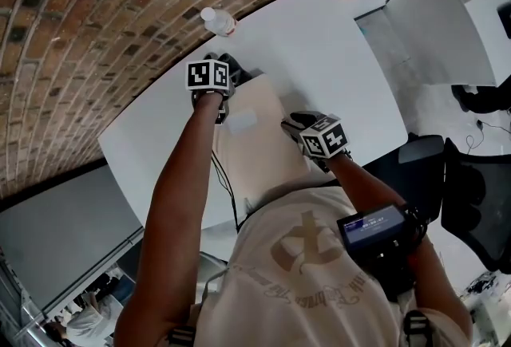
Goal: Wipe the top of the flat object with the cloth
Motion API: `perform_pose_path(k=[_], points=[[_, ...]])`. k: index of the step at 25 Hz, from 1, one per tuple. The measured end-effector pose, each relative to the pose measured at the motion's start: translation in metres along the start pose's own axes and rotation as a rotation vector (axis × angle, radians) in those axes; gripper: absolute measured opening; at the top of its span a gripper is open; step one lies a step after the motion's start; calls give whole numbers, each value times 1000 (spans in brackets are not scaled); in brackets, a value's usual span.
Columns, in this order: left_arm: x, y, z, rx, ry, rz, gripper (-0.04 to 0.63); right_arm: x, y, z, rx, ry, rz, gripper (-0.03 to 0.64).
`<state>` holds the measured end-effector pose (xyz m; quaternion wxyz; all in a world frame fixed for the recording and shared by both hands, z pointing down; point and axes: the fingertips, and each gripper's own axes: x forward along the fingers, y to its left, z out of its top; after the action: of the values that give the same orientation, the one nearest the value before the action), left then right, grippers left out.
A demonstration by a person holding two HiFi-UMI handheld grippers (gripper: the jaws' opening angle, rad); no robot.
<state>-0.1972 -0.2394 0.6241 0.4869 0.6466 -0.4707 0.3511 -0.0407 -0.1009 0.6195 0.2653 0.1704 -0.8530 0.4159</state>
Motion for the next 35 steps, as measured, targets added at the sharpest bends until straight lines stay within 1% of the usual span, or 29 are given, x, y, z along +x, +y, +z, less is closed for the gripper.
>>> perform_pose_path(k=[3, 8, 11, 14, 20, 24, 29, 33, 35], points=[[-8, 13, -10, 15, 11, 18, 103, 1, 1, -3, 3, 7, -4, 169], [-23, 40, -25, -16, 9, 37, 103, 0, 0, -2, -30, 17, -23, 169], [-31, 53, -33, -22, -2, 47, 104, 0, -2, -3, -45, 20, -32, 169], [-41, 68, -42, -33, -29, 56, 104, 0, -2, -4, -57, 22, -37, 170], [-60, 99, -60, -85, -87, 94, 104, -2, 2, 1, -78, 13, -54, 169], [-67, 114, -72, -106, -122, 118, 104, -1, 0, -2, -73, 14, -69, 170], [-79, 135, -84, -146, -161, 170, 104, -1, 0, 1, -78, 10, -77, 170], [-99, 154, -93, -137, -188, 262, 104, -1, 1, 0, -74, 7, -85, 170], [-112, 159, -95, -142, -219, 282, 104, -1, 0, -1, -70, 8, -86, 170]])
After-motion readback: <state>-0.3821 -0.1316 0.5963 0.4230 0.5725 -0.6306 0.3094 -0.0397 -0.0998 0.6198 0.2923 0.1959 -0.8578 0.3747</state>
